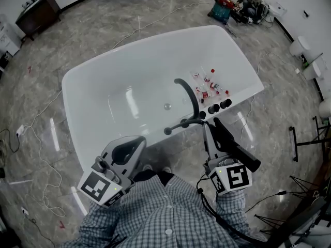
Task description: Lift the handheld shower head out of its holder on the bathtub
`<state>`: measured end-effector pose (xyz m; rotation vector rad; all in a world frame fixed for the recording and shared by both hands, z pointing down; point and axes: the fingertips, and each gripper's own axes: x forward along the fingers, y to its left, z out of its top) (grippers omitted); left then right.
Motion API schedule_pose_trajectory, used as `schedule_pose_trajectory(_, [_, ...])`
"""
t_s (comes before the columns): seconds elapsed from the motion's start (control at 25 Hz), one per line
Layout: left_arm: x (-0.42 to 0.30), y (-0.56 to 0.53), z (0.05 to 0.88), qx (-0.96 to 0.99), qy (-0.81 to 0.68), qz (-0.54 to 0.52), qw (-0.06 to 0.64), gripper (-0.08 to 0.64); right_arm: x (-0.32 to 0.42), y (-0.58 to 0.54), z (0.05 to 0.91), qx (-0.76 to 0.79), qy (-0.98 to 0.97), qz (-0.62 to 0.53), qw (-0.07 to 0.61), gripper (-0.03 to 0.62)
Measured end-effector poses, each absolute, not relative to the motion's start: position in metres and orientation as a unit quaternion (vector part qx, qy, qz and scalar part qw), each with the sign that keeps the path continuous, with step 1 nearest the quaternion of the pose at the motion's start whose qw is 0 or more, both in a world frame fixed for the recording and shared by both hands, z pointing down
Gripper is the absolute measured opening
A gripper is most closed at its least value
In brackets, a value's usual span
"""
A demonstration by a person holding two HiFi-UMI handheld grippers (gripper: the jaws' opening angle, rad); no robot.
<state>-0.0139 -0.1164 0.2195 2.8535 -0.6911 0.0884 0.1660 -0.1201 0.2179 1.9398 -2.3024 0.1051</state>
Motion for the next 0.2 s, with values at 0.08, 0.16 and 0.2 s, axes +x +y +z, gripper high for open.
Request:
schedule_pose_trajectory(0.08, [-0.014, -0.116, 0.219, 0.966, -0.234, 0.029, 0.102, 0.006, 0.167, -0.118, 0.223, 0.642, -0.763, 0.040, 0.057, 0.110])
schedule_pose_trajectory(0.16, [-0.014, -0.116, 0.220, 0.966, -0.234, 0.028, 0.103, 0.006, 0.170, -0.113, 0.236, 0.641, -0.765, 0.052, 0.040, 0.110])
schedule_pose_trajectory(0.2, [-0.014, -0.116, 0.220, 0.967, -0.233, 0.027, 0.103, 0.006, 0.171, -0.110, 0.244, 0.640, -0.765, 0.059, 0.030, 0.110])
